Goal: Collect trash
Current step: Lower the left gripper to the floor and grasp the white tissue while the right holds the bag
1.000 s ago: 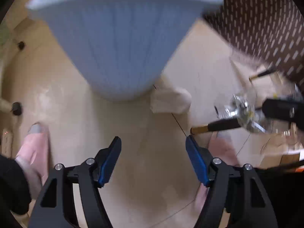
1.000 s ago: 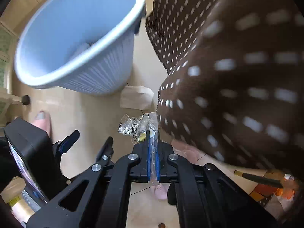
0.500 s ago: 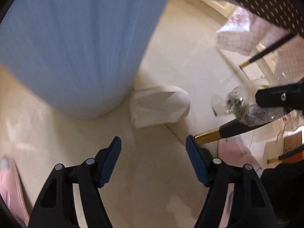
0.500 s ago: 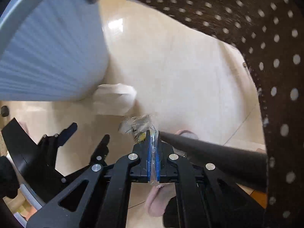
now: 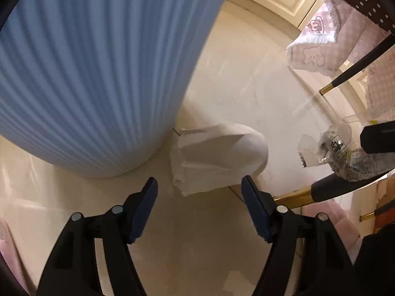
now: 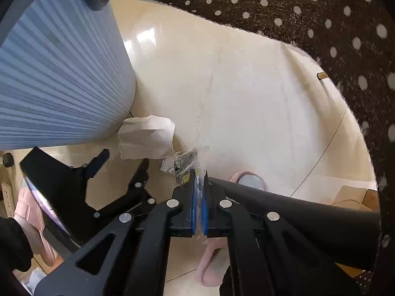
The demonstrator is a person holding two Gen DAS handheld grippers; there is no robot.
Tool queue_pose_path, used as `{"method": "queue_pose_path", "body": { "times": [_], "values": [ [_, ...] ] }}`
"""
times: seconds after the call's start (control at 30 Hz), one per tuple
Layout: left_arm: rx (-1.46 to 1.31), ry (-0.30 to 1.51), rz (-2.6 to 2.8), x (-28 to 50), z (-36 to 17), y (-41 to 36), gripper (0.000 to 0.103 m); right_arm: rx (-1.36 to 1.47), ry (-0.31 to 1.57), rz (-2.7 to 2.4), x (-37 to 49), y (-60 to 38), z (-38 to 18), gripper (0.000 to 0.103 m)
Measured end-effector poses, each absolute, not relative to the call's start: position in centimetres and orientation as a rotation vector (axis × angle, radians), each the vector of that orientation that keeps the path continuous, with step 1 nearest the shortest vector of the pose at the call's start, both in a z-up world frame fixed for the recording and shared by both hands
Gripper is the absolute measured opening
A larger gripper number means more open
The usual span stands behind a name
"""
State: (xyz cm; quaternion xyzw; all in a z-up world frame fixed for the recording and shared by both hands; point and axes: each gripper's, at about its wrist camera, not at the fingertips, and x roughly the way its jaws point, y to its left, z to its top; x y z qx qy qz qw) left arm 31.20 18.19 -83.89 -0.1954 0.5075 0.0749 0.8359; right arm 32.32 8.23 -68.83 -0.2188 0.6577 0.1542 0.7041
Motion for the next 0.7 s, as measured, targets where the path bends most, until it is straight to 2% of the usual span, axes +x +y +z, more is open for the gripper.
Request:
{"method": "queue_pose_path", "body": {
  "times": [0.3, 0.4, 0.47, 0.6, 0.7],
  "values": [
    [-0.474, 1.025, 0.112, 30.8, -84.4, 18.3, 0.068, -0.491, 1.455, 0.332, 32.2, 8.3, -68.7, 0.003],
    [-0.480, 1.016, 0.092, 30.8, -84.4, 18.2, 0.062, -0.492, 1.449, 0.325, 32.0, 8.5, -68.2, 0.003],
    [-0.476, 1.026, 0.077, 31.0, -84.8, 18.0, 0.056, -0.497, 1.446, 0.325, 31.9, 8.6, -68.2, 0.003],
    [-0.469, 1.043, 0.054, 30.6, -85.1, 18.4, 0.036, -0.500, 1.442, 0.324, 31.7, 8.8, -68.0, 0.003],
    [-0.486, 1.048, 0.041, 30.4, -85.0, 18.6, 0.026, -0.502, 1.441, 0.323, 31.5, 8.9, -68.0, 0.003]
  ]
}}
